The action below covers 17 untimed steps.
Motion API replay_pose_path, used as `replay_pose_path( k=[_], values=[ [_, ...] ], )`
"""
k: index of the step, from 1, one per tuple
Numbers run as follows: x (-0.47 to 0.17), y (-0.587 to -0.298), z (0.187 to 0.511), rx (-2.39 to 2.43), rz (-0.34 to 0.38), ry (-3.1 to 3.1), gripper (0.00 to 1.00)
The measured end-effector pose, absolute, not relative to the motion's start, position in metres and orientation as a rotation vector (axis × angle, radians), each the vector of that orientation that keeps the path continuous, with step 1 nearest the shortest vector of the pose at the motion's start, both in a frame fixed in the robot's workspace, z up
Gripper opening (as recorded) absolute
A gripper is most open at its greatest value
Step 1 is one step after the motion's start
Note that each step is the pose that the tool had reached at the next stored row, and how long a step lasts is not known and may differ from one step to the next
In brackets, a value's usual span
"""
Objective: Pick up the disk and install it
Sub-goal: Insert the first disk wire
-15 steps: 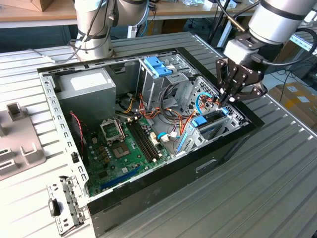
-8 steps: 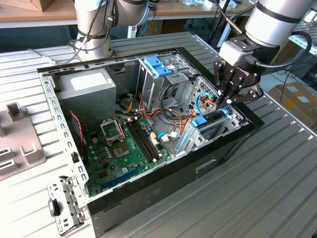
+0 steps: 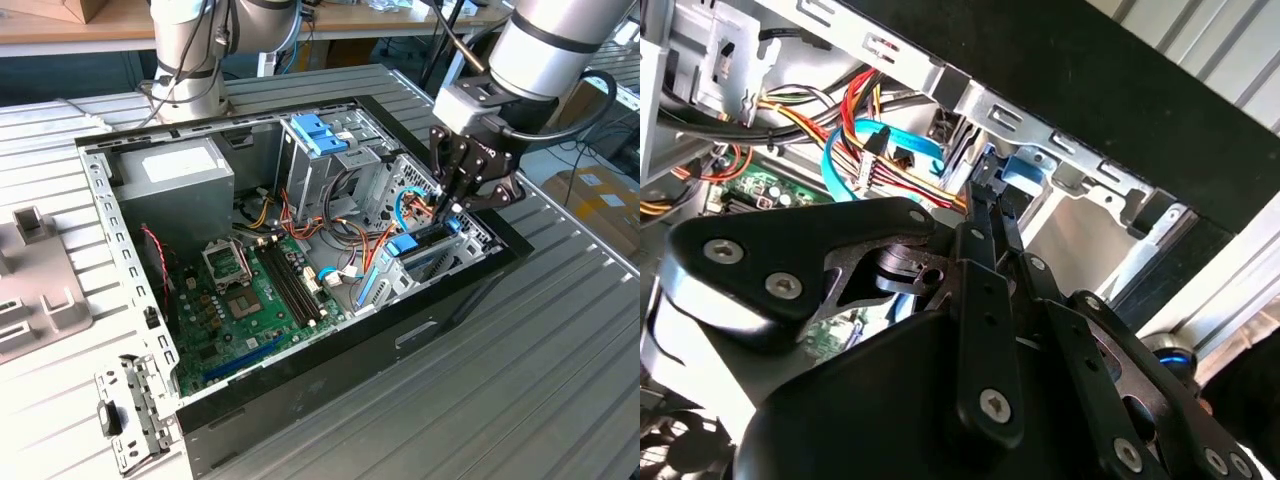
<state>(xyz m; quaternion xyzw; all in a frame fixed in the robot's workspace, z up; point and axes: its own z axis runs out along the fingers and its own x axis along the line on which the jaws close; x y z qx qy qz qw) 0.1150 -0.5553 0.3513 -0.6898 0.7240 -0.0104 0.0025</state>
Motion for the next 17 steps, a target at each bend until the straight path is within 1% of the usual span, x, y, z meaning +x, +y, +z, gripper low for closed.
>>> replay_pose_path(
  k=[6,8,12,15,17],
  values=[
    [0.11,-0.5554,0.3511,-2.144,-0.028,2.286,0.17],
    [0.1099,-0.5558,0.3511,-2.121,0.002,2.282,0.17],
    [0.11,-0.5563,0.3509,-2.116,0.009,2.282,0.17],
    [0.11,-0.5608,0.3502,-2.101,0.044,2.267,0.17],
    [0.1102,-0.5638,0.3492,-2.097,0.056,2.262,0.17]
  ],
)
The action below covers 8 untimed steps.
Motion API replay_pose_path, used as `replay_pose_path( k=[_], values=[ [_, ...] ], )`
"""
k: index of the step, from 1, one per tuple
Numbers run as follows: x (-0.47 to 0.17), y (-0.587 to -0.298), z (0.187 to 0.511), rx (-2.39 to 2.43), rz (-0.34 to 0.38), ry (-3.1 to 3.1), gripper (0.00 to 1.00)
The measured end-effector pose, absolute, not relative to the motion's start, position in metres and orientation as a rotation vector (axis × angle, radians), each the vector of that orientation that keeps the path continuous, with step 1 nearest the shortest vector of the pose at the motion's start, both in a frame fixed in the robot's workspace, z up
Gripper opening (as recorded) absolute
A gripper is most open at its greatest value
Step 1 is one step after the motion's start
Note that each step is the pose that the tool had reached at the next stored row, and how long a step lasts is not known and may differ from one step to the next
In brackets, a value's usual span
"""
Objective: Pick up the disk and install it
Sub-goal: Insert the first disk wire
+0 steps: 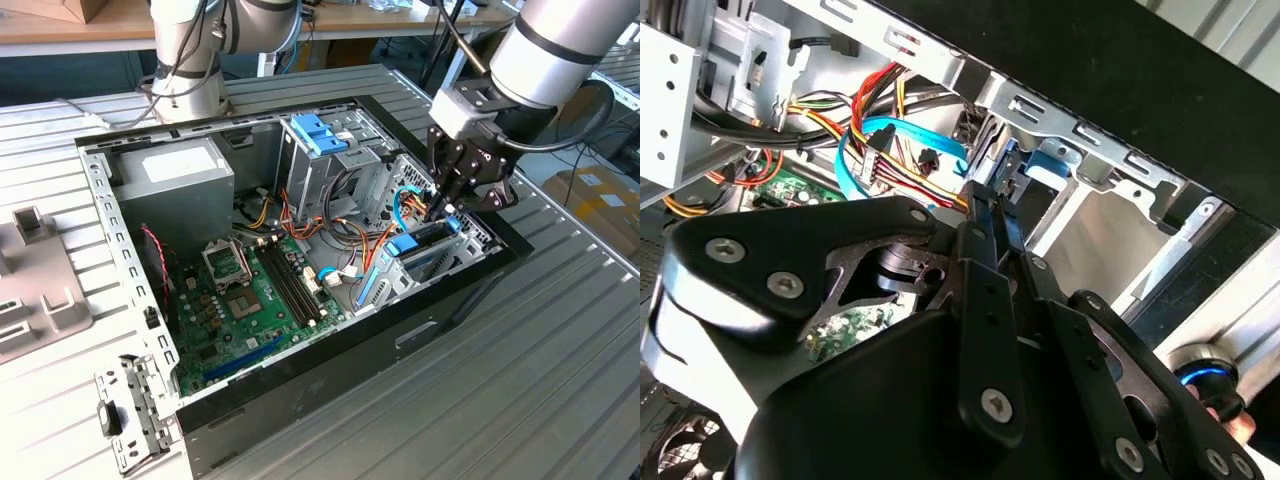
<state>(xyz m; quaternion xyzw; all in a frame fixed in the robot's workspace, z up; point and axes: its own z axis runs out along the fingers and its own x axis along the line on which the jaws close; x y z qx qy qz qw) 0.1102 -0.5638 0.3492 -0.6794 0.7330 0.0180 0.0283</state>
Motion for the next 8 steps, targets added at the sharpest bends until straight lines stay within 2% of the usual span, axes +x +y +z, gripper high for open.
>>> replay_pose_path(
  k=[8],
  values=[
    [0.1114,-0.5666,0.347,-2.097,0.055,2.262,0.17]
  ],
)
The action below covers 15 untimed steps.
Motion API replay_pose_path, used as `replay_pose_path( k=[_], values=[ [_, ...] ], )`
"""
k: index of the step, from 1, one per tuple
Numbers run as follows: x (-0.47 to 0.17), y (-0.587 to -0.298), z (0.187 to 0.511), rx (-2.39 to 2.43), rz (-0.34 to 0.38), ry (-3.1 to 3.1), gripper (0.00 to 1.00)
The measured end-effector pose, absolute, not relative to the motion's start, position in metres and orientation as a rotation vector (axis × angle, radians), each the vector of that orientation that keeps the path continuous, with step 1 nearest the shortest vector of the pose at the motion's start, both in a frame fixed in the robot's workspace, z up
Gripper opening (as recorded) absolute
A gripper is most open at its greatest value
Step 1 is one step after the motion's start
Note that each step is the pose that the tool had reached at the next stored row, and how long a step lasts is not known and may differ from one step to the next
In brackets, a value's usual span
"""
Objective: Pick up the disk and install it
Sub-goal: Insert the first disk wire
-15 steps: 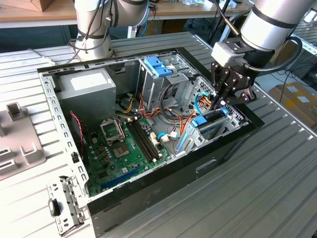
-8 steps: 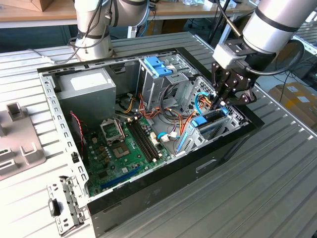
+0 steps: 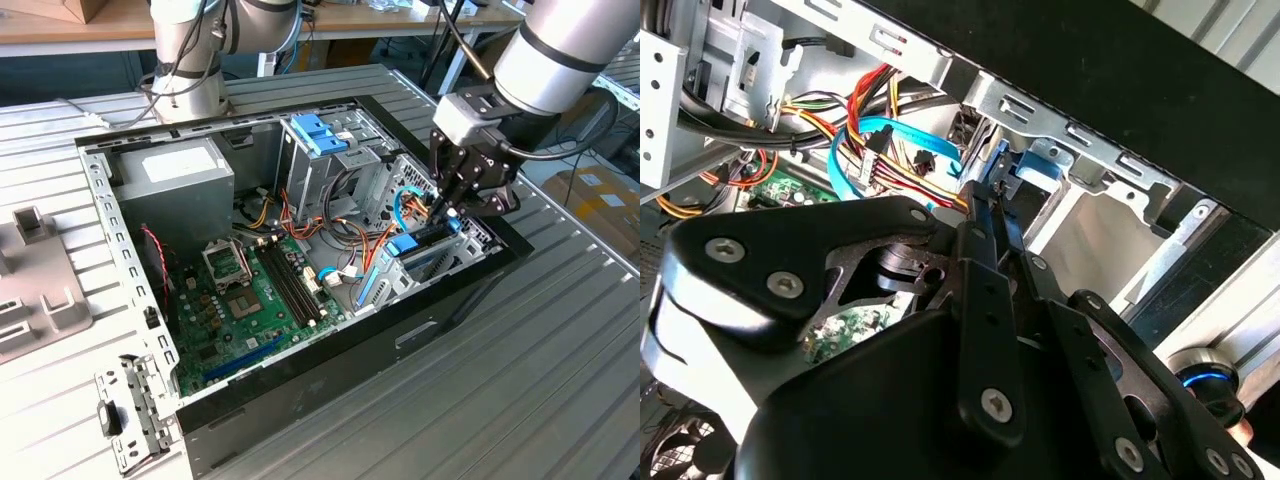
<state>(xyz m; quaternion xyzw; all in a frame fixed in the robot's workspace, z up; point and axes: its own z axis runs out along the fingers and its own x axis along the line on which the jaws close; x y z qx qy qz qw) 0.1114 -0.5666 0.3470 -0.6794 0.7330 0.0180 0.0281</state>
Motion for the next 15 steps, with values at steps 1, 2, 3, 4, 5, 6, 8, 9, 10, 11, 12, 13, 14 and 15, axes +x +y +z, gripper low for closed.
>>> replay_pose_path(
  k=[1,2,3,4,5,6,8,9,10,11,12,13,14,15],
  values=[
    [0.1118,-0.5675,0.3469,-2.098,0.056,2.262,0.17],
    [0.1121,-0.5682,0.3469,-2.1,0.056,2.259,0.17],
    [0.1122,-0.5684,0.3468,-2.102,0.056,2.258,0.17],
    [0.1123,-0.5687,0.3467,-2.103,0.056,2.257,0.17],
    [0.1125,-0.5692,0.3467,-2.105,0.056,2.255,0.17],
    [0.1125,-0.5696,0.3466,-2.108,0.056,2.252,0.17],
    [0.1125,-0.57,0.3465,-2.12,0.057,2.242,0.17],
    [0.1125,-0.5701,0.3465,-2.13,0.057,2.232,0.17],
    [0.1125,-0.5703,0.3464,-2.152,0.058,2.211,0.17],
    [0.1128,-0.5703,0.3463,-2.154,0.058,2.21,0.17],
    [0.113,-0.5703,0.3461,-2.154,0.058,2.209,0.17],
    [0.1132,-0.5704,0.3457,-2.153,0.058,2.21,0.17],
    [0.1132,-0.5706,0.3454,-2.152,0.058,2.211,0.17],
    [0.1132,-0.571,0.3451,-2.149,0.058,2.214,0.17]
  ],
)
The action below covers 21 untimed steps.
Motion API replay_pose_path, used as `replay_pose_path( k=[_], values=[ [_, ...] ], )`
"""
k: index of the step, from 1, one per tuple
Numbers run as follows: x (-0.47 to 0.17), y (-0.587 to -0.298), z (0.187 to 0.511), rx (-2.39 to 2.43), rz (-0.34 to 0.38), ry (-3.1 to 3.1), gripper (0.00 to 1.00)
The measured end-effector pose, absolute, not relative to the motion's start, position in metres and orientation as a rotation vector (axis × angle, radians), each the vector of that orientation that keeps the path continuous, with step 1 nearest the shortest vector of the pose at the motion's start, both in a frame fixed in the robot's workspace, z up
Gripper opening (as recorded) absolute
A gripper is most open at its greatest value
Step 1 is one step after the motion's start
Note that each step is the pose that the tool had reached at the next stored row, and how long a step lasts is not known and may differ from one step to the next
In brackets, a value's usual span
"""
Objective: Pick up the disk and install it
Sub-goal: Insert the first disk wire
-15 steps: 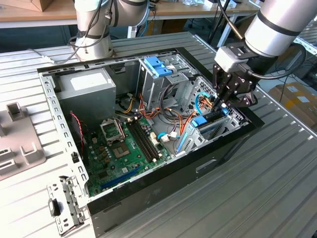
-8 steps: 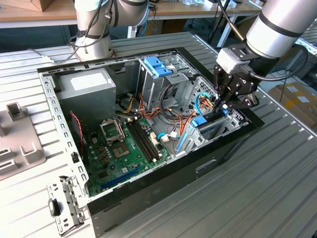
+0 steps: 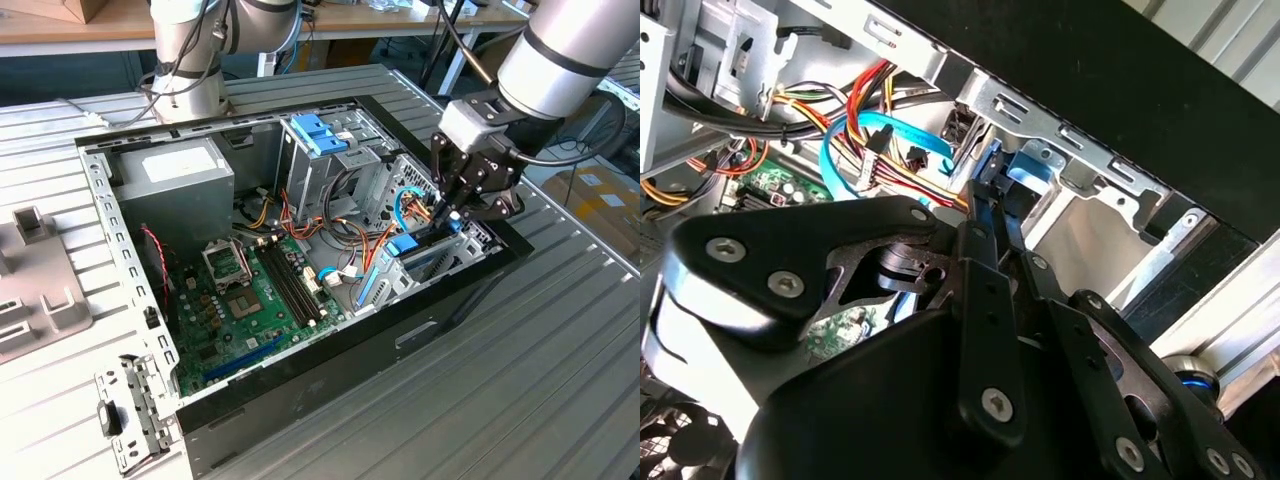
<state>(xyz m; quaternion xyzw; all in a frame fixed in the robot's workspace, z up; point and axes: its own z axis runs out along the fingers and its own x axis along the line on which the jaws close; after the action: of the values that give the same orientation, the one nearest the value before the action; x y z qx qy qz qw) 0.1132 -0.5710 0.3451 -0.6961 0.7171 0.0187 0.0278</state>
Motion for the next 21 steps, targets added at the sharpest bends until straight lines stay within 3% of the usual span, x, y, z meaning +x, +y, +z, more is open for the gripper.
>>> replay_pose_path(
  k=[13,15,16,21],
  values=[
    [0.1132,-0.5727,0.34,-2.133,0.057,2.229,0.17],
    [0.1132,-0.5728,0.3398,-2.133,0.057,2.229,0.18],
    [0.1132,-0.5728,0.3398,-2.133,0.057,2.229,0.25],
    [0.1132,-0.5727,0.3489,-2.133,0.057,2.229,0.25]
  ],
)
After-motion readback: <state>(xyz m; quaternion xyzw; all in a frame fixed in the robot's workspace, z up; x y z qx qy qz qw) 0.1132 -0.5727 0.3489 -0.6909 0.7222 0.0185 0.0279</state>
